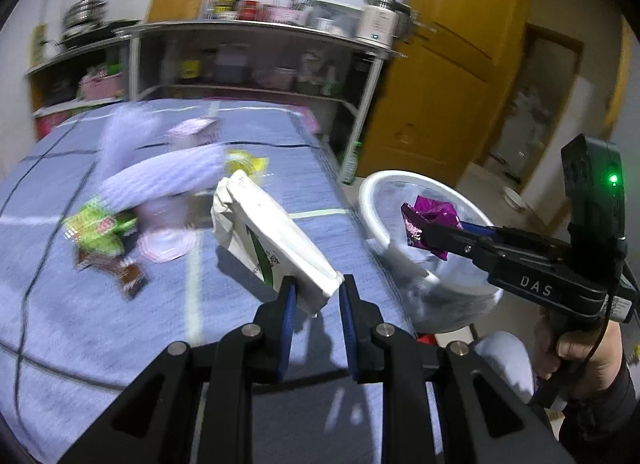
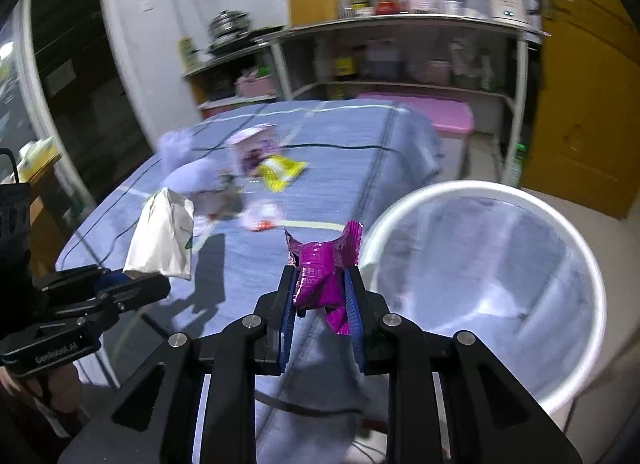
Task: Collect trash
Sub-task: 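Carry the purple wrapper to the bin and open the right gripper, then grasp the green chip bag with the left gripper while the right grasps a clear cup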
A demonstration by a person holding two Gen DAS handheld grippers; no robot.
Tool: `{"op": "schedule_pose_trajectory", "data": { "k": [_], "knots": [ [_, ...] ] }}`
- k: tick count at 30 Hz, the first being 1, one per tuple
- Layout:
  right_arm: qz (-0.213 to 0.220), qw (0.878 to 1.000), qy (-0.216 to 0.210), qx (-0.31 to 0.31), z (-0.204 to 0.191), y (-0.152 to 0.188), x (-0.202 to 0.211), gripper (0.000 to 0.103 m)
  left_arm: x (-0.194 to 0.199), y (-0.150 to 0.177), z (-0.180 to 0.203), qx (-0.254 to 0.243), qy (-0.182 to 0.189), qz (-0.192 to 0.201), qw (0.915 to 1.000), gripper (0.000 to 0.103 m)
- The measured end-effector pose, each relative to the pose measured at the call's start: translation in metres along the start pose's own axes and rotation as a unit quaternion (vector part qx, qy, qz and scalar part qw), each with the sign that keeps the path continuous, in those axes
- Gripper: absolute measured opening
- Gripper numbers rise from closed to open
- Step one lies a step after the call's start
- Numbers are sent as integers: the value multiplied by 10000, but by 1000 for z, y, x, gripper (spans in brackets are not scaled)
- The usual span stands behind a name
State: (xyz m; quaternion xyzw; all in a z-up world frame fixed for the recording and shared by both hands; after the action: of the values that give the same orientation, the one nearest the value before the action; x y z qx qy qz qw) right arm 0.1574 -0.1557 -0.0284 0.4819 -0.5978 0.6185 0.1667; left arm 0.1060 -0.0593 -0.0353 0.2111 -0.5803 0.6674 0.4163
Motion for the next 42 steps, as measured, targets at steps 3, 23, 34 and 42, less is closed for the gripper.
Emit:
{"op": "schedule_pose_trajectory", "data": {
  "k": [3, 23, 34, 42],
  "knots": [
    [28, 9995, 196, -256, 27, 6, 9, 25, -10, -12, 22, -268, 161, -39, 9995, 23],
    [-214, 9910, 568, -1190, 112, 42, 21, 40, -68, -35, 102, -982, 1048, -635, 9876, 31],
    [-124, 9914, 587, -1160, 106, 39, 23, 45, -66, -37, 90, -816, 979, -561, 9903, 31],
    [94, 9941, 456, -976, 86, 33, 33, 45, -48, -31, 72, -639, 788, -352, 9942, 31]
  ]
}}
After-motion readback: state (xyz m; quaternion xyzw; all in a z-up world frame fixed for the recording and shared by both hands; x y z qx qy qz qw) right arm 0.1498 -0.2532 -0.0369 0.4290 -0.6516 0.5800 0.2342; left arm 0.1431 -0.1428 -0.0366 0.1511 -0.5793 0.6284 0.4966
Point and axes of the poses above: each gripper's, at about its wrist camera, not at the fingertips, and x roughly against the way its jaws point, z to its right, y to its underside, the point moved 6 cm from there along -x, roughly the way its jaws point, and after that the axes turned 11 degrees about -z, right-handed, at the moved point
